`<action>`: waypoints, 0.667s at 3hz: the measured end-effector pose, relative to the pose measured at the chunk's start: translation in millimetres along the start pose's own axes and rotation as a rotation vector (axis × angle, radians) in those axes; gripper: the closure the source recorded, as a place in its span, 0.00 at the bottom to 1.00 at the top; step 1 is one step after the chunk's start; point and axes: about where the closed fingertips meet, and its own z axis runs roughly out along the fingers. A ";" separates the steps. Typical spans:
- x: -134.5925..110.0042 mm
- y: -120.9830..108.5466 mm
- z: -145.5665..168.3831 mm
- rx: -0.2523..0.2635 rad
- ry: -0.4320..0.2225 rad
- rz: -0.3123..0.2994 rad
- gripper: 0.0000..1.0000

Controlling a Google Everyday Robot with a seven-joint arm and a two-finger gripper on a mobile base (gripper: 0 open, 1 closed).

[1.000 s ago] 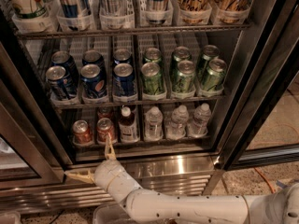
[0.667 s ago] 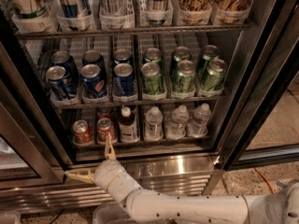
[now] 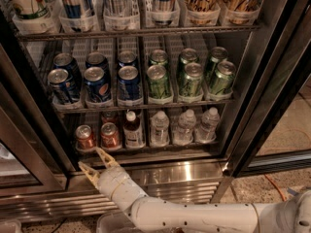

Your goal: Pick coke can from bottom shelf of fridge

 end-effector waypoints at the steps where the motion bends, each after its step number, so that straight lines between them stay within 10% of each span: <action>1: 0.0 0.0 0.0 0.000 0.000 0.000 0.36; 2: 0.0 0.0 0.0 0.000 0.000 0.000 0.17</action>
Offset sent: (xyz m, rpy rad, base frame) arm 0.0000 0.0000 0.0000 0.0000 0.0000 0.0000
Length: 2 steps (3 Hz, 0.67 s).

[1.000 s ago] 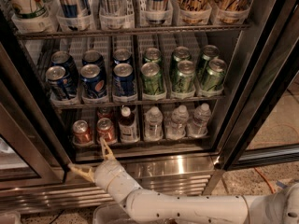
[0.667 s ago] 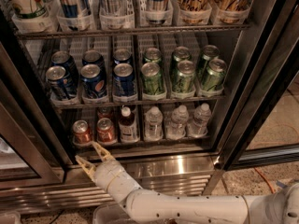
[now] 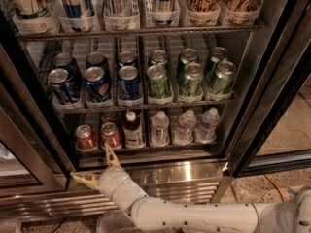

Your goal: Pick coke can from bottom shelf of fridge

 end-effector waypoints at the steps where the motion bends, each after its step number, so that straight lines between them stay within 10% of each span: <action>1: 0.0 0.0 0.0 0.000 0.000 0.000 0.17; 2: 0.4 0.0 0.4 0.001 0.000 0.001 0.23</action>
Offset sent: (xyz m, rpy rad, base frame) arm 0.0022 0.0009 -0.0041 0.0044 0.0103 -0.0063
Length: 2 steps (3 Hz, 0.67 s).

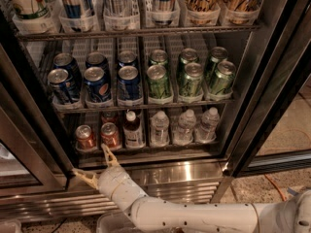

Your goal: Pick coke can from bottom shelf of fridge

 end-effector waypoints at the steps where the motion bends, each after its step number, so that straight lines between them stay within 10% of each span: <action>1: 1.4 -0.7 0.8 0.002 0.001 0.004 0.27; 2: 7.3 -4.0 3.3 0.008 0.006 0.018 0.33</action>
Offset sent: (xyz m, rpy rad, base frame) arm 0.0112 -0.0029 -0.0150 0.0159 0.0343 -0.0164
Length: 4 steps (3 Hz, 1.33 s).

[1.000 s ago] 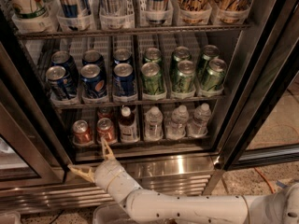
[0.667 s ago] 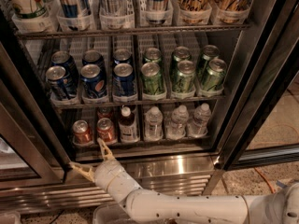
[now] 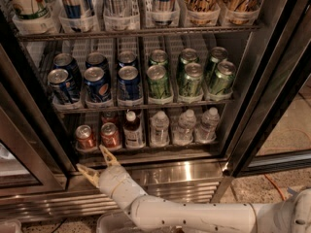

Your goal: Pick coke can from bottom shelf of fridge

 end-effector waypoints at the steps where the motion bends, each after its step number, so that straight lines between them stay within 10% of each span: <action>1: 9.1 -6.7 6.6 0.004 0.006 0.012 0.36; 3: 14.0 -22.9 23.9 -0.003 0.008 0.015 0.33; 4: 18.1 -28.9 80.6 -0.046 -0.007 0.009 0.36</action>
Offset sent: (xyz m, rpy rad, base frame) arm 0.0365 -0.0035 -0.0187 0.0106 0.0251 -0.0070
